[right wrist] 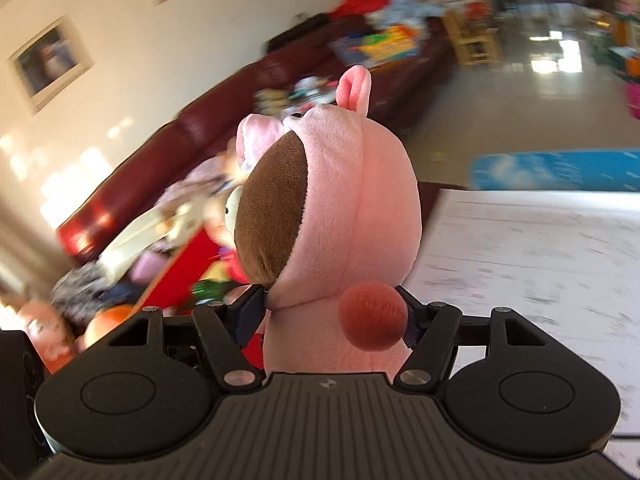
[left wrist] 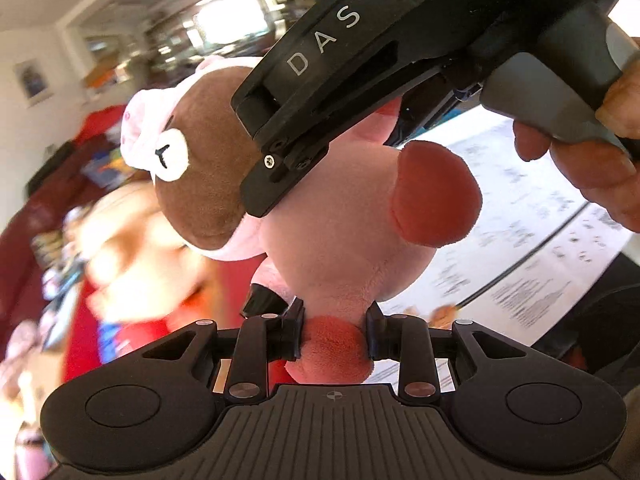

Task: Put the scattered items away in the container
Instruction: 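Lower the pink bear plush into the red box and open both tools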

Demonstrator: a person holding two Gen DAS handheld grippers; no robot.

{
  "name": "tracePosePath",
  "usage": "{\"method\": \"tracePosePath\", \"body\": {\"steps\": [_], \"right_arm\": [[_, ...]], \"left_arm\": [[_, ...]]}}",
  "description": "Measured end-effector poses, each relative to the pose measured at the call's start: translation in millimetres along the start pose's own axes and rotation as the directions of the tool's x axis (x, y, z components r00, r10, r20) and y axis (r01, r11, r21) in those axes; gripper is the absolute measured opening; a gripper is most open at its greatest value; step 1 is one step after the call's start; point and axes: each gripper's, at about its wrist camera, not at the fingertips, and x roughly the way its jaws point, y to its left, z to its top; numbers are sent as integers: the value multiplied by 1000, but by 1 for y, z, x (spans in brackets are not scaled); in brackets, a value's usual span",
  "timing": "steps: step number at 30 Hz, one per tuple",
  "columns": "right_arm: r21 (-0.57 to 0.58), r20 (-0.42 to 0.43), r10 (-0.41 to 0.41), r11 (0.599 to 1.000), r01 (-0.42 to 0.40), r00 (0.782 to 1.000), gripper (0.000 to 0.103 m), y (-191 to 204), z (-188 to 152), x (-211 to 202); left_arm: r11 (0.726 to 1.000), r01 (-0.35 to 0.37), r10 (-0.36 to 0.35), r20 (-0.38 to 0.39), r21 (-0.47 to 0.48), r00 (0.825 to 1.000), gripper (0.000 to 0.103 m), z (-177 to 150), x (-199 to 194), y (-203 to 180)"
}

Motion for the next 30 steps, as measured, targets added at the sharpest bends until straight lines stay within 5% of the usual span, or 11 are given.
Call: {"method": "tracePosePath", "body": {"steps": [10,11,12,13,15,17,22,30], "right_arm": [[-149,-111,243,955,-258,964,72,108,33,79],[-148,-121,256,951,-272,959,73,114,35,86],[-153,-135,267,946,-286,954,77,120,38,96],[-168,-148,271,941,-294,951,83,124,40,103],[-206,-149,206,950,-235,967,94,127,43,119],[-183,-131,155,967,-178,979,93,119,44,125],[-130,-181,101,984,-125,978,95,92,44,130],[-254,-297,-11,965,-68,955,97,100,34,126]], "left_arm": [[959,-240,226,-105,-151,968,30,-43,-78,79],[955,-249,232,-118,-160,966,36,-46,-80,85],[953,-252,232,-133,-168,964,60,-51,-87,87],[951,-260,236,-150,-170,960,66,-55,-86,91],[928,-333,304,-182,-164,935,91,-61,-91,90],[928,-336,304,-191,-162,933,98,-67,-94,89],[930,-246,203,-177,-272,963,102,-73,-95,99],[923,-189,135,-176,-336,975,103,-86,-62,125]]}}
